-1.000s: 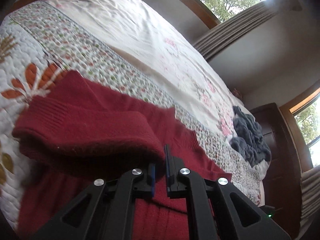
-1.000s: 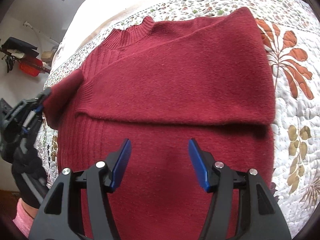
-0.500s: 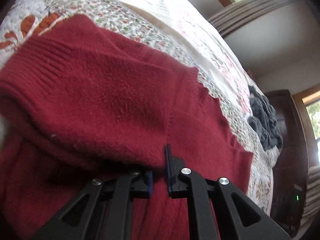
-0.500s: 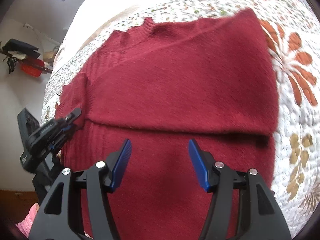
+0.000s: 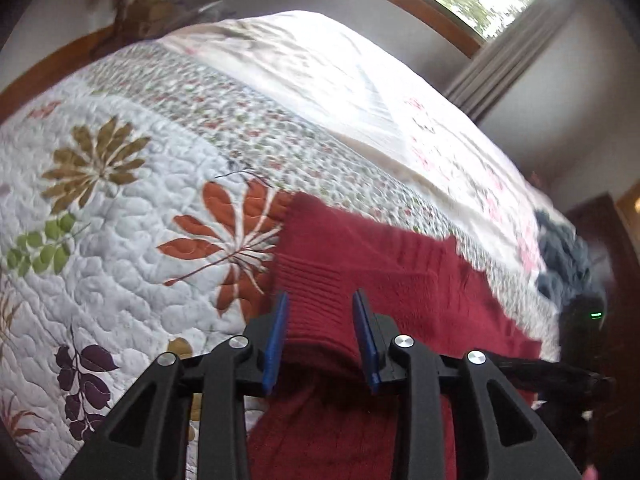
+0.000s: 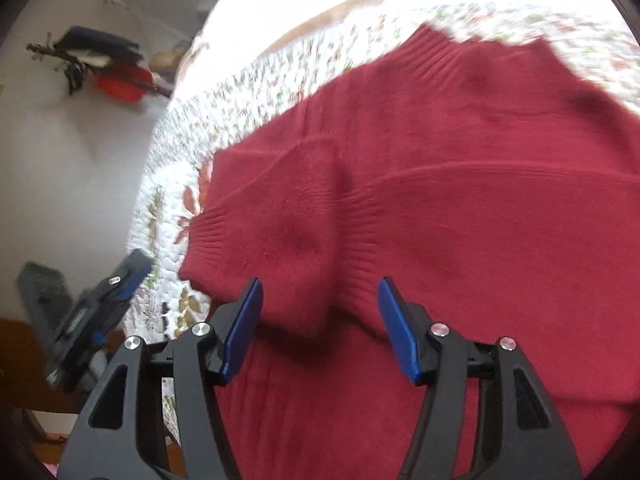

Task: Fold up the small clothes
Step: 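Fold the held sleeve across the sweater body with the left gripper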

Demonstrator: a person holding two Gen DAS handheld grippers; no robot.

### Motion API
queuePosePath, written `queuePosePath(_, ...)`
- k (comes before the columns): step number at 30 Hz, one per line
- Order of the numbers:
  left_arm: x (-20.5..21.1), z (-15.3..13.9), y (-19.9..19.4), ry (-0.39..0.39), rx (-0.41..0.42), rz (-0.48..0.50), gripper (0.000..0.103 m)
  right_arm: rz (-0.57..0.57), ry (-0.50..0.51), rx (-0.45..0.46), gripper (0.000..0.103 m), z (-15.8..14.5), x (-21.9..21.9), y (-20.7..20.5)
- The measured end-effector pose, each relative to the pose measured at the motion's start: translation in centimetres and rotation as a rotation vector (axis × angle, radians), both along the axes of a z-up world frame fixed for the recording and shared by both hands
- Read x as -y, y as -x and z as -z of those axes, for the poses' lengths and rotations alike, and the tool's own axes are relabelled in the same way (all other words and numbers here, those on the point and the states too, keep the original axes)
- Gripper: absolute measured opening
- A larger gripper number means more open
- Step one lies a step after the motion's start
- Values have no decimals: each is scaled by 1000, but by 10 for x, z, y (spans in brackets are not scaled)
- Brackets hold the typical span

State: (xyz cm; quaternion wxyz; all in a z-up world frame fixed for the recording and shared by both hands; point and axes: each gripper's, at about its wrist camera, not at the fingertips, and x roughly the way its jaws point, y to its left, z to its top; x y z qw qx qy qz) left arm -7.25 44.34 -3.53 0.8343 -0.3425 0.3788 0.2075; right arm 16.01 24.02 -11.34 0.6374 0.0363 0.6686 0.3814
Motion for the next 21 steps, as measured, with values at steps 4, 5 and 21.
queuePosePath(4,-2,4,2,14,3,11,33,-35,26,-31,33,19,-27,2)
queuePosePath(5,-1,6,1,18,2,16,33,-41,33,-26,27,20,-29,3)
queuePosePath(21,26,39,-62,-10,-79,197,35,98,112,76,12,-17,67,-27)
